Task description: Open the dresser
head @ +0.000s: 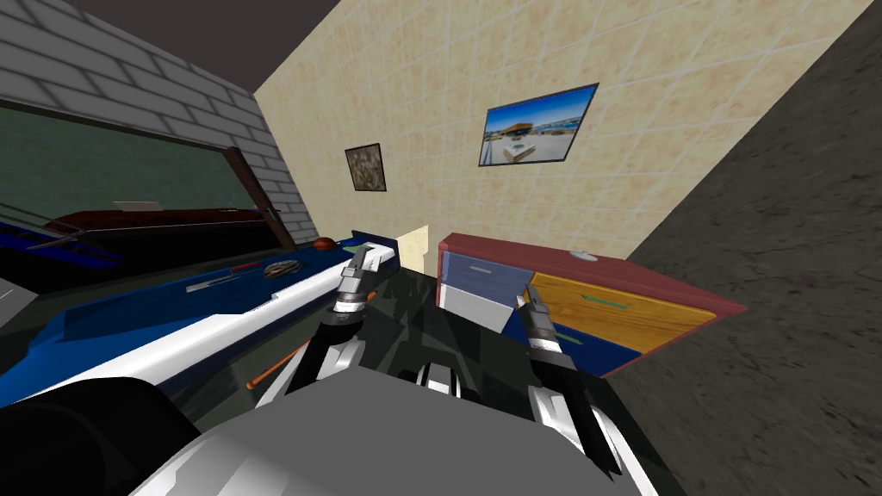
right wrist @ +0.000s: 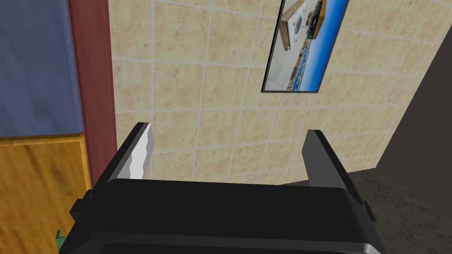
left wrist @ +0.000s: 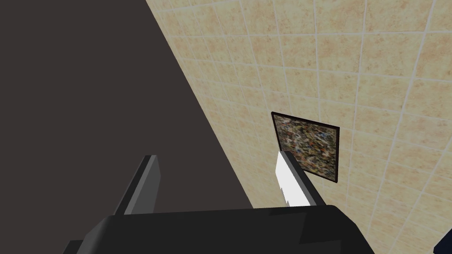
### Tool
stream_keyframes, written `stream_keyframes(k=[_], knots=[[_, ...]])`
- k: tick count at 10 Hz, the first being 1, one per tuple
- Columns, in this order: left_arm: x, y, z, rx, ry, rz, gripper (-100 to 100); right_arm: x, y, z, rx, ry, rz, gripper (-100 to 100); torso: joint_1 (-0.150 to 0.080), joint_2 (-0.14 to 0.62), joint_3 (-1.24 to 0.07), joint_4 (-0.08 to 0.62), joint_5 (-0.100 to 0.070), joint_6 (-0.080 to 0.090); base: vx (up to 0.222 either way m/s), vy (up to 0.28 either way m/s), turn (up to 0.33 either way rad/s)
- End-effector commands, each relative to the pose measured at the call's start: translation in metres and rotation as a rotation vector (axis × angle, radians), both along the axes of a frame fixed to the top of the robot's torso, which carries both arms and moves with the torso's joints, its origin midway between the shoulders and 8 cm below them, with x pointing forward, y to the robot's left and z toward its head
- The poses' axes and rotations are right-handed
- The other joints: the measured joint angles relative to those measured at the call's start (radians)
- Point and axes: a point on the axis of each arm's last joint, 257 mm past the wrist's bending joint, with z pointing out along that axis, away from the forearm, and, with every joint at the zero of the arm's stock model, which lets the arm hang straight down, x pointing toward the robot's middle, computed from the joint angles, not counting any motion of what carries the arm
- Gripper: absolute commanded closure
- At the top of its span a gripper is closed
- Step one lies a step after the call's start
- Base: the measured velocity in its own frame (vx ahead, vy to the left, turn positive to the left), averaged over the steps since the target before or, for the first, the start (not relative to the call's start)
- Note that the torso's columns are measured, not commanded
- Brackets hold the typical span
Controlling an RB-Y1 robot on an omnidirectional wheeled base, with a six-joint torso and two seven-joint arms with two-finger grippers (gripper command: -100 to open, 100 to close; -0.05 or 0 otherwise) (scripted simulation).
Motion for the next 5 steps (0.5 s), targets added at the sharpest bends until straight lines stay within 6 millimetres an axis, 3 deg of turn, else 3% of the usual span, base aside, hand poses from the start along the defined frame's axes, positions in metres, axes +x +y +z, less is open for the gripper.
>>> stream_keyframes(k=[1,4,5], knots=[[0.0,0.0,0.0,0.0,0.0,0.0,0,0.013,0.007,-0.029,-0.109,0.091,-0.016,-100,0.0,0.001,0.001,0.0,0.0,0.0,0.068,0.02,0.062],[0.0,0.0,0.0,0.0,0.0,0.0,0,0.019,0.012,-0.044,-0.195,0.136,-0.03,-100,0.0,0.0,0.0,0.0,0.0,0.0,0.047,0.015,0.028],[0.0,0.0,0.0,0.0,0.0,0.0,0,0.024,0.014,-0.059,-0.248,0.181,-0.04,-100,0.0,0.0,0.0,0.0,0.0,0.0,0.052,0.018,0.045]])
